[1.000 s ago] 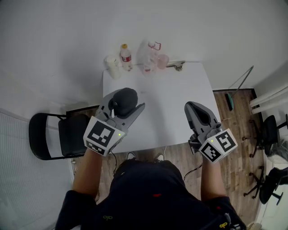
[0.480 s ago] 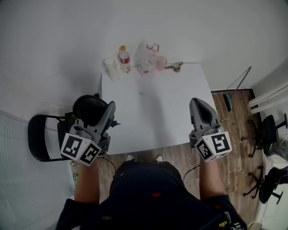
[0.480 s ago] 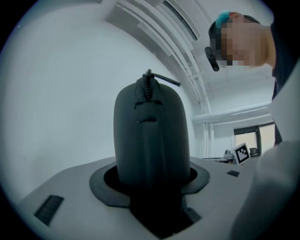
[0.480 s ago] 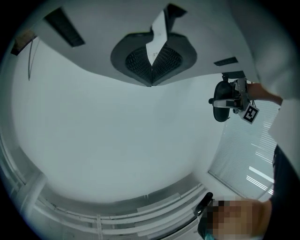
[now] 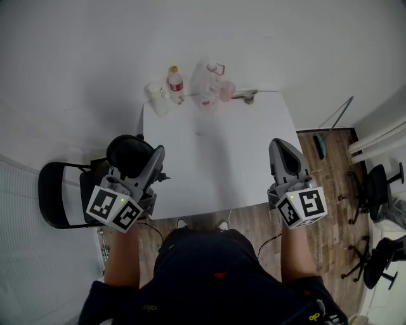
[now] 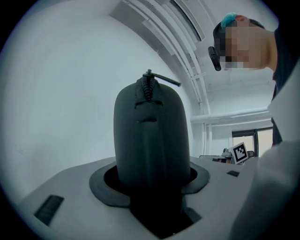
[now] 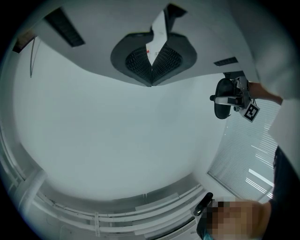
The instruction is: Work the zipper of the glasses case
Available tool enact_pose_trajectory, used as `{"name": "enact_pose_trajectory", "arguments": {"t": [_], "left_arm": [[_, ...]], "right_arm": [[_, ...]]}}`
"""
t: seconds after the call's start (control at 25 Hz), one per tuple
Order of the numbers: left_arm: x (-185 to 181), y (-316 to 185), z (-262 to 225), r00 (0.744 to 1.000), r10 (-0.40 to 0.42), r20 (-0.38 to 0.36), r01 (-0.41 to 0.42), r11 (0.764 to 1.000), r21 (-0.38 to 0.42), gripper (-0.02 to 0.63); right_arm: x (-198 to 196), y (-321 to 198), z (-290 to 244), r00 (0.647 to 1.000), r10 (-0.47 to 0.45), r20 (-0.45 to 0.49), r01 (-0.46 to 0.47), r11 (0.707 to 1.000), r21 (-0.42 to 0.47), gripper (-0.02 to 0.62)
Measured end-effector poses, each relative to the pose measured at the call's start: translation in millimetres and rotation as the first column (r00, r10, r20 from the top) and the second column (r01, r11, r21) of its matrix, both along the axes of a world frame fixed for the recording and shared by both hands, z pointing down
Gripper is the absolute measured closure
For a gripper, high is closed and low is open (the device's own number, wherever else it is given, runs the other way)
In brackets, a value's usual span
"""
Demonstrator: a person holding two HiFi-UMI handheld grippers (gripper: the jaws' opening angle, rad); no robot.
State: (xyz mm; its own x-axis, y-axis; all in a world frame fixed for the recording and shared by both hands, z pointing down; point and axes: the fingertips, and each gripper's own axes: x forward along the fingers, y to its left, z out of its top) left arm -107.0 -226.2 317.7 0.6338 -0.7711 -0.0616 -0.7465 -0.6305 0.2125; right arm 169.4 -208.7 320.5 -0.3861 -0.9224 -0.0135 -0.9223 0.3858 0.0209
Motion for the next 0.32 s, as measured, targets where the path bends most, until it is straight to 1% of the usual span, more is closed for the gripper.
{"name": "enact_pose_trajectory", "arguments": {"t": [0.32], "left_arm": [[8.8,-0.7,-4.7,0.999,0.037,0.017,-0.037,0.999,0.018,0.337]], "right_arm": [[2.9,1.4,2.4,1.000,0.000,0.000,0.000,1.000,-0.006,0.575]]}}
